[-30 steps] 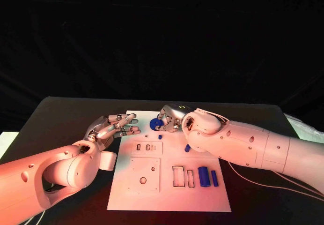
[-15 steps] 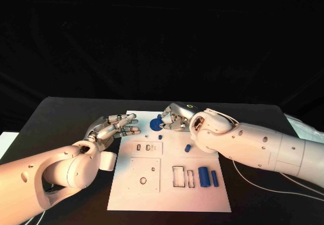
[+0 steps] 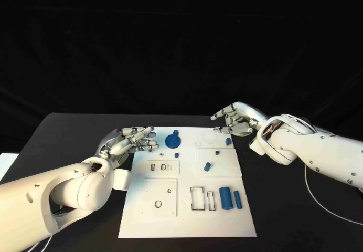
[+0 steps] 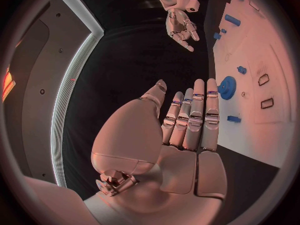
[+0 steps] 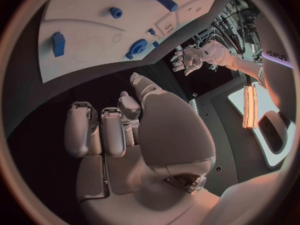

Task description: Assemble the parts on the task board

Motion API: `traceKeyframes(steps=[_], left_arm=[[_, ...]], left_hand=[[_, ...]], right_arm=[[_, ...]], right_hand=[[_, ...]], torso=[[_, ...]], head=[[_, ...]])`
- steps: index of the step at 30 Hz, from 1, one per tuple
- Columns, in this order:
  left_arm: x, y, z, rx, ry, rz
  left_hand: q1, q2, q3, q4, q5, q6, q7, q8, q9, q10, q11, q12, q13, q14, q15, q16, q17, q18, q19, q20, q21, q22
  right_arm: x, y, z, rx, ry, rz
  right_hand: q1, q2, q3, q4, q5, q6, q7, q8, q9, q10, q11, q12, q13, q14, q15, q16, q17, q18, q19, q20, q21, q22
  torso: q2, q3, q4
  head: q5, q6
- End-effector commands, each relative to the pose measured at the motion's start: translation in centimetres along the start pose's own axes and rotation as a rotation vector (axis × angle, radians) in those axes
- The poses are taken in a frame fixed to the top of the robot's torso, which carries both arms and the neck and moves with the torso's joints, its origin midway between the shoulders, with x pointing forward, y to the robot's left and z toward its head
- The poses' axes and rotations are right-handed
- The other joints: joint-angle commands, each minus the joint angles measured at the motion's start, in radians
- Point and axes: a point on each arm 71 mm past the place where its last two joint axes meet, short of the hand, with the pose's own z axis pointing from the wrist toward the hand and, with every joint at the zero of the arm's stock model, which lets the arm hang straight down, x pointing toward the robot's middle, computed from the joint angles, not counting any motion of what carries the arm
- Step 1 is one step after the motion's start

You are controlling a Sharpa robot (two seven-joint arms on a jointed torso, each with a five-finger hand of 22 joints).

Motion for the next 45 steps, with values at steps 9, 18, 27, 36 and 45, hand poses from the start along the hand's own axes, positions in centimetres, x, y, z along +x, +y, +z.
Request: traceKeyframes(steps=[9,18,27,36,45], left_arm=[[0.7,0.1,0.1,0.021,0.035,-0.019],[0.9,0.3,0.2,0.016,0.041,-0.022],[0.9,0.4,0.3,0.011,0.042,-0.023],[1.0,0.4,0.3,0.008,0.043,-0.024],[0.9,0.5,0.3,0.000,0.041,-0.023]], left_hand=[[0.004,0.005,-0.001,-0.006,0.000,0.008,0.004,-0.001,0.001,0.005,-0.001,0.002,0.001,0.005,-0.003,-0.003,0.001,0.020,0.008,0.002,-0.004,0.000],[0.004,0.005,-0.001,-0.006,0.000,0.008,0.004,-0.001,0.001,0.005,-0.001,0.002,0.001,0.005,-0.003,-0.003,0.001,0.020,0.008,0.002,-0.004,0.000],[0.003,0.006,0.000,-0.006,0.000,0.009,0.004,-0.001,0.001,0.006,-0.001,0.002,0.001,0.005,-0.003,-0.004,0.002,0.020,0.009,0.002,-0.004,0.000],[0.003,0.006,0.000,-0.006,0.000,0.009,0.004,-0.001,0.001,0.006,-0.001,0.002,0.001,0.005,-0.003,-0.004,0.002,0.020,0.009,0.002,-0.004,0.000],[0.002,0.006,0.000,-0.006,0.000,0.009,0.004,-0.001,0.001,0.006,-0.001,0.002,0.001,0.005,-0.003,-0.004,0.002,0.020,0.009,0.002,-0.004,0.000]], right_arm=[[-1.5,-4.5,-2.1,0.062,0.016,0.009],[-0.6,-6.2,-2.8,0.114,0.042,0.011],[0.9,-7.1,-3.0,0.139,0.074,0.017],[1.7,-7.6,-2.5,0.146,0.083,0.019],[2.1,-7.8,-2.0,0.147,0.090,0.027]], right_hand=[[0.001,-0.011,-0.002,-0.013,0.014,0.002,0.001,-0.005,-0.003,-0.015,0.005,-0.028,-0.021,0.050,-0.002,-0.005,0.006,-0.004,-0.008,0.001,-0.004,-0.008],[-0.008,-0.015,-0.009,-0.018,0.018,-0.016,0.004,-0.017,-0.007,-0.028,0.008,-0.048,-0.037,0.049,0.000,-0.009,0.002,-0.002,-0.016,0.003,-0.010,-0.020],[-0.011,-0.016,-0.012,-0.020,0.018,-0.023,0.006,-0.019,-0.009,-0.034,0.009,-0.058,-0.045,0.049,0.001,-0.010,0.002,-0.001,-0.019,0.003,-0.012,-0.025],[-0.010,-0.012,-0.011,-0.022,0.018,-0.024,0.006,-0.018,-0.009,-0.034,0.009,-0.056,-0.044,0.050,0.002,-0.008,0.005,0.000,-0.019,0.004,-0.012,-0.025],[-0.010,-0.006,-0.009,-0.025,0.015,-0.017,0.005,-0.013,-0.008,-0.032,0.009,-0.054,-0.043,0.050,0.001,-0.008,0.006,0.000,-0.019,0.005,-0.012,-0.025]], torso=[[-0.004,0.0250,-0.0178],[-0.003,0.0241,-0.0159],[-0.004,0.0209,-0.0164],[-0.004,0.0206,-0.0151],[-0.003,0.0204,-0.0154]], head=[[-0.007,0.007],[-0.013,0.001],[-0.013,-0.010],[-0.011,-0.013],[-0.005,-0.018]])
